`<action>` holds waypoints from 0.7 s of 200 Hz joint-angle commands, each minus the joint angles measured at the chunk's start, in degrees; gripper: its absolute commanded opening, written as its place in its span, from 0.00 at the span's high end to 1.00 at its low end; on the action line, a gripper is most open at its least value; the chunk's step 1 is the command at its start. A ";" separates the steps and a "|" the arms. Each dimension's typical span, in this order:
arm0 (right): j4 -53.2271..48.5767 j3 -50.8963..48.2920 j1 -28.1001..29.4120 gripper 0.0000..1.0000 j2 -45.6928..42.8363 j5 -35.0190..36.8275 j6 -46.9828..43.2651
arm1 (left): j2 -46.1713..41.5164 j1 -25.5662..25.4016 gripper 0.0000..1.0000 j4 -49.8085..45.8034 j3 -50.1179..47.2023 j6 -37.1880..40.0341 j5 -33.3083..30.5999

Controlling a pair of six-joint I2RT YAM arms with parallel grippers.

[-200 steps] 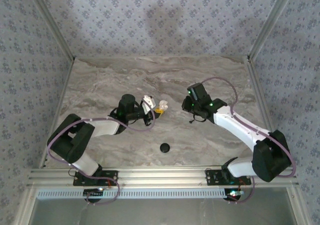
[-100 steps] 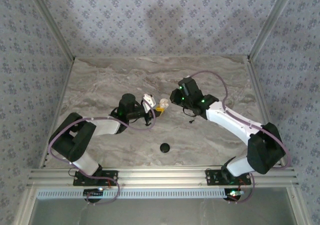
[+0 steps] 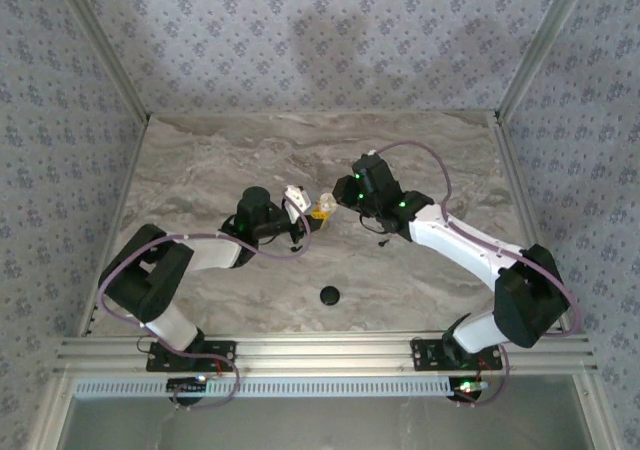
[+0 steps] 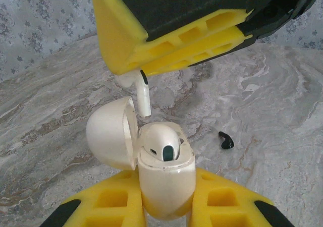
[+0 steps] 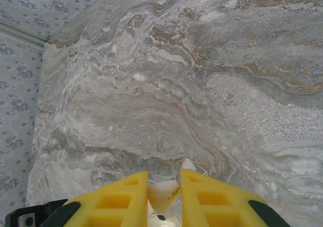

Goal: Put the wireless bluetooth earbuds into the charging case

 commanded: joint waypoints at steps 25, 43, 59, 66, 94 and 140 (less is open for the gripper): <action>1.04 0.14 0.92 0.78 -0.09 -0.61 1.49 | 0.57 -0.38 0.93 3.64 1.32 -1.30 -1.31; 1.09 -0.17 1.02 0.78 -0.08 -1.00 1.88 | 0.56 -0.37 0.93 4.08 1.24 -1.32 -1.65; 1.08 -0.39 1.19 0.78 -0.07 -1.47 2.17 | 0.70 -0.37 0.93 4.34 1.23 -1.47 -2.00; 1.09 -0.48 1.38 0.78 -0.12 -1.55 2.21 | 0.68 -0.37 0.93 4.41 1.15 -1.50 -2.10; 1.17 -0.91 1.67 0.78 -0.05 -1.82 2.70 | 0.66 -0.37 0.93 4.87 1.20 -1.60 -2.41; 0.25 -1.53 1.71 0.77 0.06 -2.51 3.03 | 0.51 -0.42 0.93 5.23 1.15 -1.58 -2.72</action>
